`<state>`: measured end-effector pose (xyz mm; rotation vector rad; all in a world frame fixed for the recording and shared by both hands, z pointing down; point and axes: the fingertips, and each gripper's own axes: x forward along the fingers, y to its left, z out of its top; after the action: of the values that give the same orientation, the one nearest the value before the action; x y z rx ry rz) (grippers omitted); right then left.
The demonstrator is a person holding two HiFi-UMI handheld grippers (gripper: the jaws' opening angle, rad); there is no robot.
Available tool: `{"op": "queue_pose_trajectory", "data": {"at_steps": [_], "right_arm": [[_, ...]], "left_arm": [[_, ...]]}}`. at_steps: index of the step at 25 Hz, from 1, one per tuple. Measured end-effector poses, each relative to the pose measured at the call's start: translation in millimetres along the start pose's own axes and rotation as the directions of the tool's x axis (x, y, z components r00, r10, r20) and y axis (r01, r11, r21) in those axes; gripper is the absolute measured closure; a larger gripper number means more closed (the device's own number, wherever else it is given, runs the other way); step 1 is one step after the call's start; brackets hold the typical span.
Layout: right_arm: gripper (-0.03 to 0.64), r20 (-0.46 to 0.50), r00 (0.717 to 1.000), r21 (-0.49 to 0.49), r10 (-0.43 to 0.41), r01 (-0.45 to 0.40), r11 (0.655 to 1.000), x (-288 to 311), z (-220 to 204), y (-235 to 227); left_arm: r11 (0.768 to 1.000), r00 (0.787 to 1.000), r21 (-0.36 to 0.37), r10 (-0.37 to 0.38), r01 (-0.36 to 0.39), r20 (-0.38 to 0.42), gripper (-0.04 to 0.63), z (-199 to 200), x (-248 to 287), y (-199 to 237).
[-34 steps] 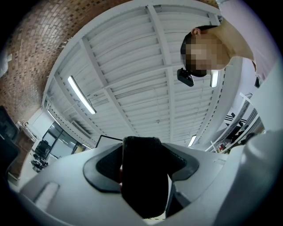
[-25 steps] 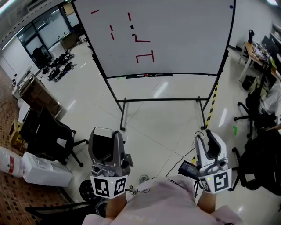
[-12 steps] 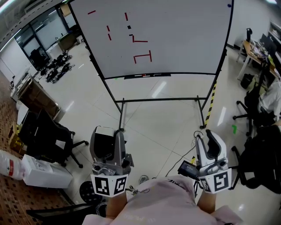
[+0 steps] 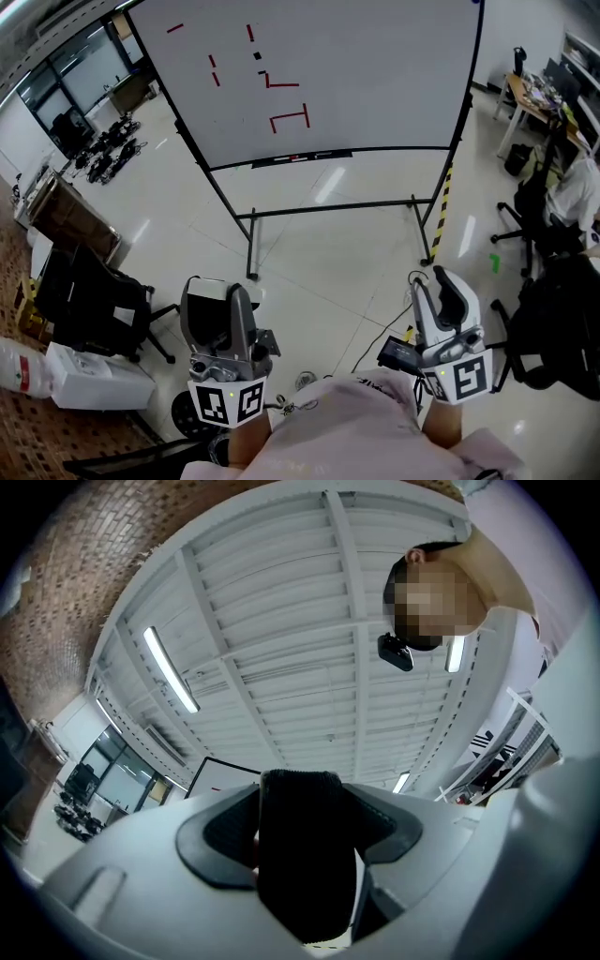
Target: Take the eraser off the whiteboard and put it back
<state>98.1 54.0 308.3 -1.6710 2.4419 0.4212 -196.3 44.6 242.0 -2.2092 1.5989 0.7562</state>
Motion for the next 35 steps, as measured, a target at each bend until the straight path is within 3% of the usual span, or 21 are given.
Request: {"op": "queue_pose_trajectory", "data": {"at_steps": [5,11,18,22,26,28,31,35], "right_arm": [[0.485,-0.002,0.999,0.015,-0.042,0.042,0.999,-1.5,-7.5,-26.6],[0.486,-0.029,0.998,0.022,-0.056,0.057,0.998,-10.3,-21.4,-69.2],[0.491,-0.062,0.994,0.061,-0.090,0.094,0.994,13.3,-51.1,-114.4],[0.492,-0.076,0.990,0.046,-0.123,0.126,0.991,53.1,-75.7,-138.8],[0.492,-0.096,0.975,-0.013,-0.201,0.200,0.980,103.4,-100.7,-166.9],[0.492,-0.110,0.956,-0.056,-0.272,0.268,0.962,131.0,-109.9,-186.3],[0.492,-0.135,0.924,-0.112,-0.357,0.344,0.932,182.6,-116.5,-208.1],[0.492,-0.157,0.883,-0.203,-0.442,0.409,0.890,243.7,-114.0,-237.3]], "left_arm": [[0.999,0.999,-0.024,0.036,-0.036,-0.019,0.314,-16.9,4.0,-1.2],[0.998,0.999,-0.047,0.033,-0.035,-0.043,0.314,-43.8,21.1,-33.3],[0.999,0.998,-0.035,0.012,-0.014,-0.058,0.316,-75.2,90.1,-25.1],[1.000,0.998,-0.017,-0.009,0.008,-0.056,0.315,-114.7,165.9,8.8],[1.000,0.996,-0.014,-0.028,0.027,-0.085,0.316,-192.4,272.5,59.3],[0.999,0.994,-0.010,-0.054,0.054,-0.092,0.314,-236.3,333.1,82.5],[0.995,0.990,0.056,-0.077,0.085,-0.121,0.316,-300.9,427.2,116.3],[0.988,0.986,0.127,-0.064,0.084,-0.152,0.316,-383.2,536.6,147.8]]}}
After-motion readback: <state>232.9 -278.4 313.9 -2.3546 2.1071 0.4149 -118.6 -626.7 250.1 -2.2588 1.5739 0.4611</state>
